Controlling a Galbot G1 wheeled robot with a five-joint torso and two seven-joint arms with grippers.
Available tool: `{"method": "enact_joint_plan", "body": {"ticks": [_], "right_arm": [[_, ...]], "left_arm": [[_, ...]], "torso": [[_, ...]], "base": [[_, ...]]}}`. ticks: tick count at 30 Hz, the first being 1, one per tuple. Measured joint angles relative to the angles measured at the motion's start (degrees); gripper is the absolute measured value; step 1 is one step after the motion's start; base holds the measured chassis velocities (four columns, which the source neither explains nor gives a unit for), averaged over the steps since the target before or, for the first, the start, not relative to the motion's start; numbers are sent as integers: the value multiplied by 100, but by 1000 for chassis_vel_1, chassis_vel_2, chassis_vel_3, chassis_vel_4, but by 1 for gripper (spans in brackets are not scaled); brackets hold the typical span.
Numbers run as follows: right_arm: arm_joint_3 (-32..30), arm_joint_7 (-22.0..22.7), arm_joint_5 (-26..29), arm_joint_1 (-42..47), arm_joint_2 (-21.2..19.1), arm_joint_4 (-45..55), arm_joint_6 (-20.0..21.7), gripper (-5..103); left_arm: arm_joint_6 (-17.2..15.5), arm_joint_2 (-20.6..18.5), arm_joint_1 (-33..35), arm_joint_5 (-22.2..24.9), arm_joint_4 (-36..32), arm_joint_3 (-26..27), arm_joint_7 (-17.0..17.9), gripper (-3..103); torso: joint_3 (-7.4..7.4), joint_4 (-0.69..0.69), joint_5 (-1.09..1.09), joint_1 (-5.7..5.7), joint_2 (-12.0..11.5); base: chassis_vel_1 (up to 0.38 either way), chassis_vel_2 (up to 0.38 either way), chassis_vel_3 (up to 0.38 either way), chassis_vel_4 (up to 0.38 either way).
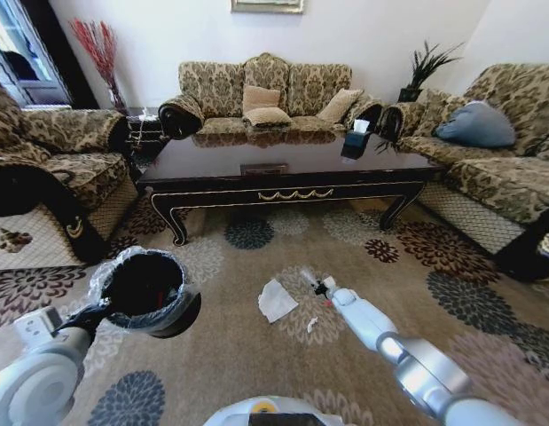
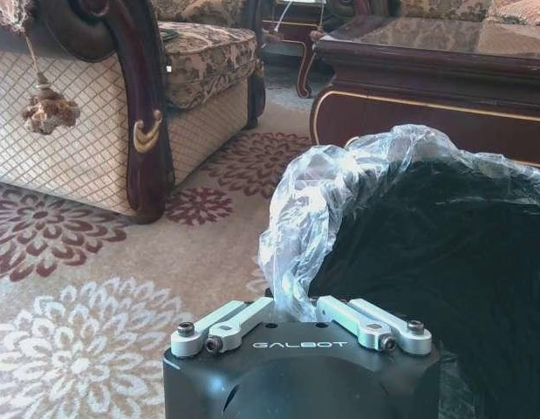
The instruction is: Move to the front of the table and pick up the trash from the floor, then place it into the trash bin.
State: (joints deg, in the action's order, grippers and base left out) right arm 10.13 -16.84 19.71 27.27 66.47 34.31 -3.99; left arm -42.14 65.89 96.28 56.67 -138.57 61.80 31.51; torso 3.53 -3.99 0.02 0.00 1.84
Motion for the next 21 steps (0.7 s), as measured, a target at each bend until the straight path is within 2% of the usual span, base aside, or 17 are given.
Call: {"method": "enact_joint_plan", "body": {"ticks": [2, 3, 4, 6, 8, 9, 13, 15, 17, 21], "right_arm": [[196, -397, 805, 21, -438, 718, -232, 21], [196, -397, 805, 21, -438, 718, -232, 21], [306, -465, 1134, 24, -600, 1063, -298, 21], [558, -544, 1910, 19, -971, 2094, -365, 21], [694, -479, 2258, -22, -1125, 2744, -418, 21], [694, -479, 2258, -22, -1125, 2744, -418, 21], [1119, 333, 2955, -366, -1263, 4400, -706, 21], [1239, 485, 3048, -486, -1257, 4646, -778, 21], [1638, 818, 3332, -973, -1193, 5327, -923, 21], [2169, 1259, 3610, -1495, -1042, 6006, -1018, 21]], "left_arm": [[0, -10, -54, -11, 21, -66, 6, 2], [0, -10, -54, -11, 21, -66, 6, 2], [0, -15, -81, -13, 36, -100, 8, 2], [0, -43, -182, -4, 77, -197, 1, 2], [0, -69, -260, -4, 117, -251, 8, 2], [0, -69, -260, -4, 117, -251, 8, 2], [0, -155, -456, 10, 224, -426, 8, 2], [0, -165, -489, 9, 245, -457, 8, 2], [0, -177, -577, 2, 299, -553, 5, 2], [0, -173, -641, -4, 341, -635, 0, 2]], "torso": [[0, 0, -3, 0, 0], [0, 0, -3, 0, 0], [0, -6, -5, 0, 0], [0, -6, -2, 0, 0], [0, -2, -2, 0, 0], [0, -2, -2, 0, 0], [-1, 0, -4, 0, 0], [0, -1, -3, 0, 0], [-1, -1, -4, 0, 0], [-1, -1, -5, 0, 0]], "base": [[0, 0, 0, 0], [0, 0, 0, 0], [0, 0, 0, 0], [0, 0, 0, 0], [0, 0, 0, 0], [0, 0, 0, 0], [0, 0, 0, 0], [0, 0, 0, 0], [0, 0, 0, 0], [0, 0, 0, 0]]}}
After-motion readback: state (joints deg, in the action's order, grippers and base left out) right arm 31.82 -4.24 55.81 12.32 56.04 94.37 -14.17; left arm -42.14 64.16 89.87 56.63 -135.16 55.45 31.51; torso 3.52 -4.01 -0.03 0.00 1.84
